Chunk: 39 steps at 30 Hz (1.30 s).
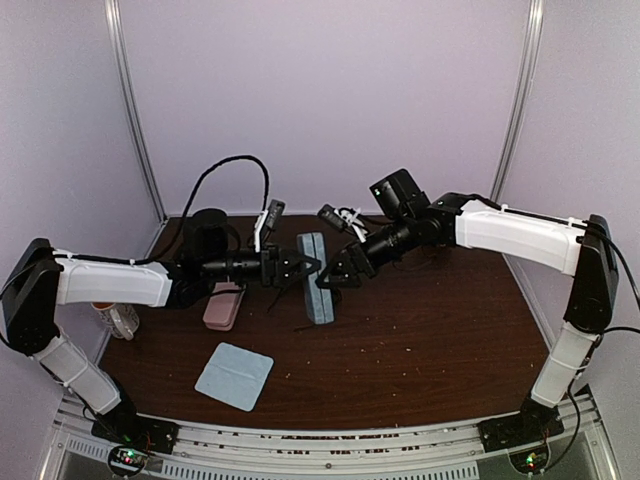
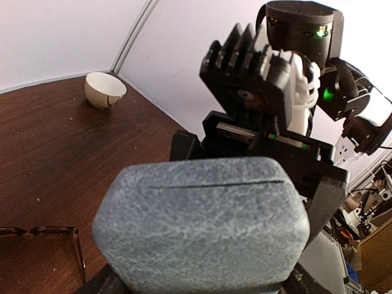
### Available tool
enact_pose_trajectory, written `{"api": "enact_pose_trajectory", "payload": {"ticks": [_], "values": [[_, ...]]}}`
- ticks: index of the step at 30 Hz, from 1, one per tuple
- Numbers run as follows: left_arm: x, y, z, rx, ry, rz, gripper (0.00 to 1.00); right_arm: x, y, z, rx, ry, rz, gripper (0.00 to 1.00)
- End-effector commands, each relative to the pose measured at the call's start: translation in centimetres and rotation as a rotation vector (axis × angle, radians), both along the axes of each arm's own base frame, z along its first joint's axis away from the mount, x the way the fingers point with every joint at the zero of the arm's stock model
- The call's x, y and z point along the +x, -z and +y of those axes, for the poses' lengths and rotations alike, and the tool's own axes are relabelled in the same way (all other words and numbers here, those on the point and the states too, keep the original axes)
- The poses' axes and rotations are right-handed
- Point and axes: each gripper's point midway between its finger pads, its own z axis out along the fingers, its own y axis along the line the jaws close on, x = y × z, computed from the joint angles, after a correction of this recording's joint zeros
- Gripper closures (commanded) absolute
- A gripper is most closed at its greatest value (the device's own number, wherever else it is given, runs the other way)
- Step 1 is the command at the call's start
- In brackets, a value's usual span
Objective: Organize the sunglasses
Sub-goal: Open the sunglasses case.
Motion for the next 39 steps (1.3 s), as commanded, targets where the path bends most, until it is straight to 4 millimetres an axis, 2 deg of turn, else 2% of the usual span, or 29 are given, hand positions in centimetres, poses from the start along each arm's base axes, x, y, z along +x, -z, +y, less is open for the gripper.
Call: {"api": "enact_pose_trajectory", "payload": {"ticks": [1, 9, 39], "values": [[-3.1, -6.6, 0.0, -0.179, 0.124, -0.140, 1.00, 3.7, 3.0, -1.6, -0.094, 0.139, -0.015, 0.16], [-3.6, -7.1, 0.1, -0.191, 0.148, -0.143, 1.00, 5.2, 4.3, -2.8, -0.118, 0.202, 0.004, 0.17], [-4.6, -7.6, 0.2, -0.216, 0.194, -0.148, 1.00, 8.3, 7.1, -6.0, -0.219, 0.362, 0.014, 0.21]]}}
